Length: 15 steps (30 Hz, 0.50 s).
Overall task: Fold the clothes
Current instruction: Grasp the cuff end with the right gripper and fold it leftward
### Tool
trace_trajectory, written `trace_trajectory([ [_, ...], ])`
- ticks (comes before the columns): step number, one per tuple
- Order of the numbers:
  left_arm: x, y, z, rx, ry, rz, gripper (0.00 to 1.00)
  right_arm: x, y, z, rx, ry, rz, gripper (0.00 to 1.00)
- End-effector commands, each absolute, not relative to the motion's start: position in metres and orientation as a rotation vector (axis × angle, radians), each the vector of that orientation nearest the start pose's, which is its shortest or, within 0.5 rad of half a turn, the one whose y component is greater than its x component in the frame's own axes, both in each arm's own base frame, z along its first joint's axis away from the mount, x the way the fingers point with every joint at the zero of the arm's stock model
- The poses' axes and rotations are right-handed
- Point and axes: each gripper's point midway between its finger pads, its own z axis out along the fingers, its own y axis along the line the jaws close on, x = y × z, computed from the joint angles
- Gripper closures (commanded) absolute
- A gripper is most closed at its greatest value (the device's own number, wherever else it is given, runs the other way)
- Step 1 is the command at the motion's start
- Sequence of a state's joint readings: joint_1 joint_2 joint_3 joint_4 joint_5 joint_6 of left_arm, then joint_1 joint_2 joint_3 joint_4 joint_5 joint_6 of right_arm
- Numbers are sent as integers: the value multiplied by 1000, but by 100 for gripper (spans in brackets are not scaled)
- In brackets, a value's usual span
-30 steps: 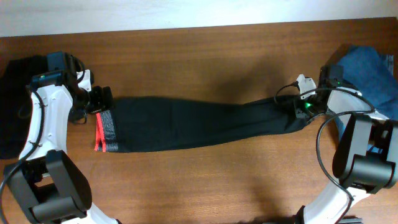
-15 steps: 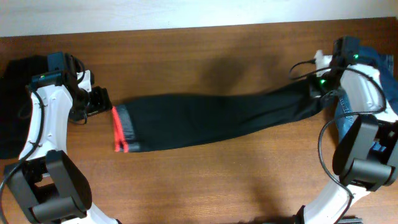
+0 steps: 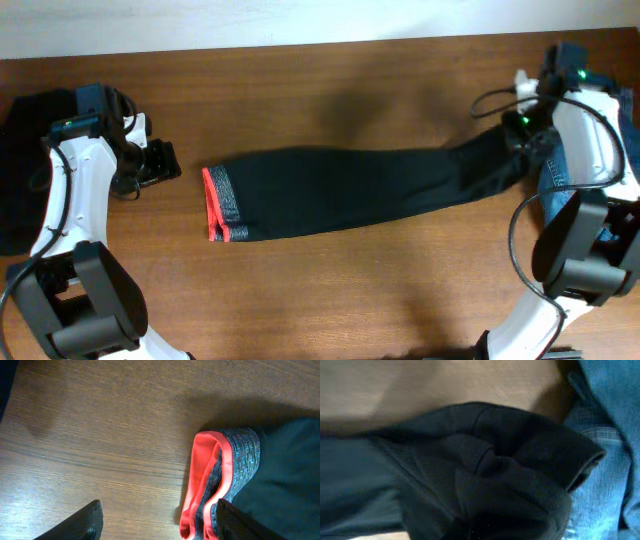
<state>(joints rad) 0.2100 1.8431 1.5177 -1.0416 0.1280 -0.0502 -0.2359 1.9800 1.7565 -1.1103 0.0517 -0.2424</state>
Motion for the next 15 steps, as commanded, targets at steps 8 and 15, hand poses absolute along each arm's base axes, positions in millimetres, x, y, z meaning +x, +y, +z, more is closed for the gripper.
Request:
trace_trajectory([
  [8,393,59,115,-367,2865,-179,22,435,32,153,-456,2829,-83,96],
  [15,393,60,115,-366,2866,-178,22,418,117,148,-675,2793,-31,96],
])
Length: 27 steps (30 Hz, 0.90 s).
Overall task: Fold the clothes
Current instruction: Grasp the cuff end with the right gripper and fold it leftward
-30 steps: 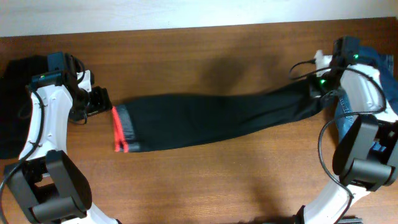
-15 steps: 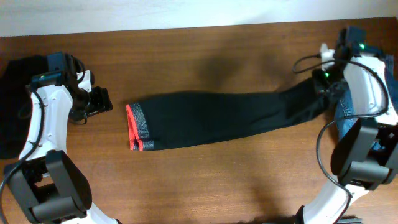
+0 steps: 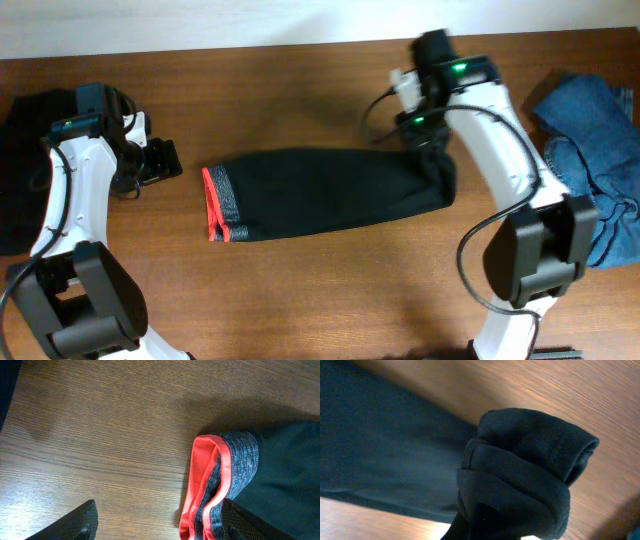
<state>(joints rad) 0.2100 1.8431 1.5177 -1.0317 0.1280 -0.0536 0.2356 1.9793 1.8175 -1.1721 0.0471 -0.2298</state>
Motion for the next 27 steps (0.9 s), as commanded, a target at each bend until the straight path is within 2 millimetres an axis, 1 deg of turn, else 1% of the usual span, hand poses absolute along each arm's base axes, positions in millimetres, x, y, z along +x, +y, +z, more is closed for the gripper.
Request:
trace_trajectory([
  [1,393,60,115,-368,2867,-178,22,415,127,146,-693,2792,-25,96],
  [3,393,60,115,-368,2866,-179,22,409,145,138,-750,2786,-18,96],
  [6,393,60,115,-368,2868,-180,22,406,163,121,-813,2784,-12,96],
  [10,392,60,115,-368,2869,-180,22,400,178,95,-881,2812,-14,96],
  [12,392,60,115,-368,2869,-179,21,398,183,83,-906,2831,-17,94],
  [13,392,60,115,-368,2869,-179,21,396,185,78,-915,2843,-18,86],
  [15,392,60,115,-368,2869,-179,21,393,189,72,-931,2854,-15,64],
  [16,392,60,115,-368,2869,-179,21,392,192,70,-943,2857,-9,55],
  [18,393,60,115,-368,2868,-179,21,388,201,69,-964,2853,38,34],
  [20,393,60,115,-367,2865,-179,21,386,214,70,-978,2834,116,21],
  [22,393,60,116,-367,2865,-179,21,385,230,75,-995,2803,223,15],
  [24,393,60,116,-367,2865,-179,21,383,240,82,-998,2787,310,12],
  [27,393,60,115,-367,2866,-179,21,383,245,96,-996,2767,358,10],
])
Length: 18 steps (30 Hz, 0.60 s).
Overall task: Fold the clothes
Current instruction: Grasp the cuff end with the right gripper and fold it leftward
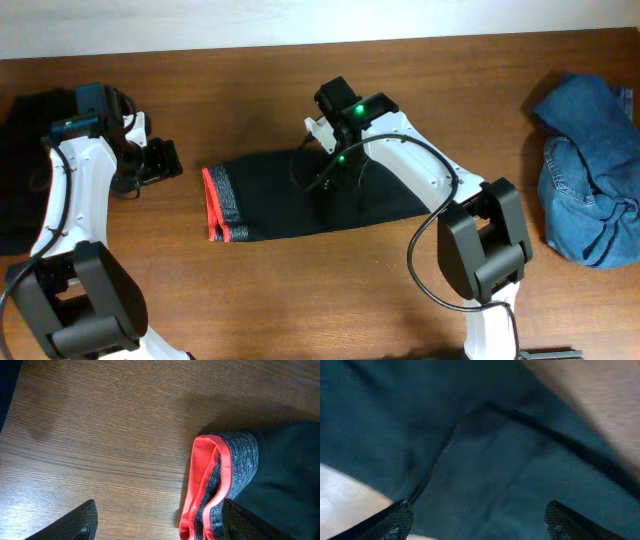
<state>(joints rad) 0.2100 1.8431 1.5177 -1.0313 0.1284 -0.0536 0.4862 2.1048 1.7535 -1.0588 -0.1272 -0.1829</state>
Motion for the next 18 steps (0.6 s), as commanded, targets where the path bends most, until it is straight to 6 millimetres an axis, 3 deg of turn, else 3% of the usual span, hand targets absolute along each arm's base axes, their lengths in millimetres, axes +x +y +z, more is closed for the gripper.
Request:
trace_trajectory([
  [1,393,60,115,-368,2866,-179,21,383,244,100,-994,2762,355,10],
  [7,393,59,115,-368,2868,-182,22,390,218,119,-865,2813,292,10],
  [13,392,55,115,-355,2875,-183,22,404,149,115,-514,2957,187,10],
  [18,392,54,115,-350,2875,-183,20,414,97,112,-333,3001,172,9],
])
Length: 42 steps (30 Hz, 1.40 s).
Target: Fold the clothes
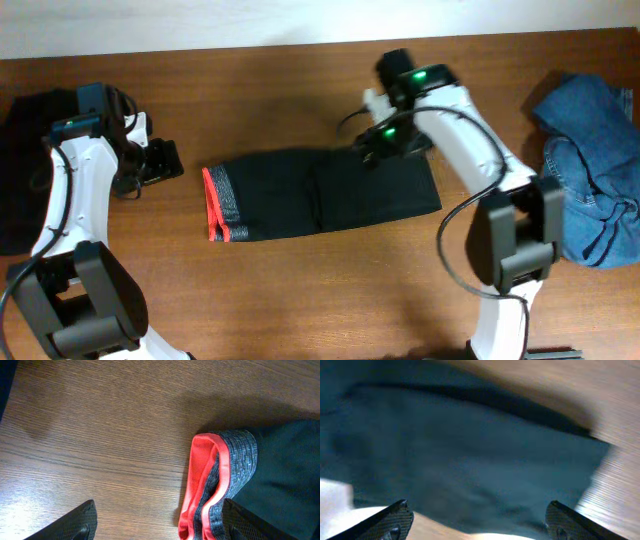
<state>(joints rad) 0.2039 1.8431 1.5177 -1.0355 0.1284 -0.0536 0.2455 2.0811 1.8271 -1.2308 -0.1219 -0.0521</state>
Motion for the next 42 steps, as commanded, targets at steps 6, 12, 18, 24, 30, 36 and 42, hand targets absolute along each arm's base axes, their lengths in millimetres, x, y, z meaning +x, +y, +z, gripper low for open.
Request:
trace_trajectory([
  [6,394,54,115,-349,2870,-182,17,410,61,96,-317,3044,194,7],
  [12,393,54,115,-349,2871,-183,16,409,48,61,-328,3034,178,8],
  [18,393,54,115,-350,2873,-183,16,403,46,24,-313,3024,188,8],
  [24,393,54,115,-349,2873,-182,16,392,51,0,-313,3020,246,8],
  [30,394,54,115,-349,2870,-182,16,397,57,6,-314,2996,298,41],
  [36,394,54,115,-349,2870,-182,16,405,44,28,-265,3008,292,88],
  [42,396,55,116,-347,2859,-180,16,417,-4,66,-93,3028,158,96],
])
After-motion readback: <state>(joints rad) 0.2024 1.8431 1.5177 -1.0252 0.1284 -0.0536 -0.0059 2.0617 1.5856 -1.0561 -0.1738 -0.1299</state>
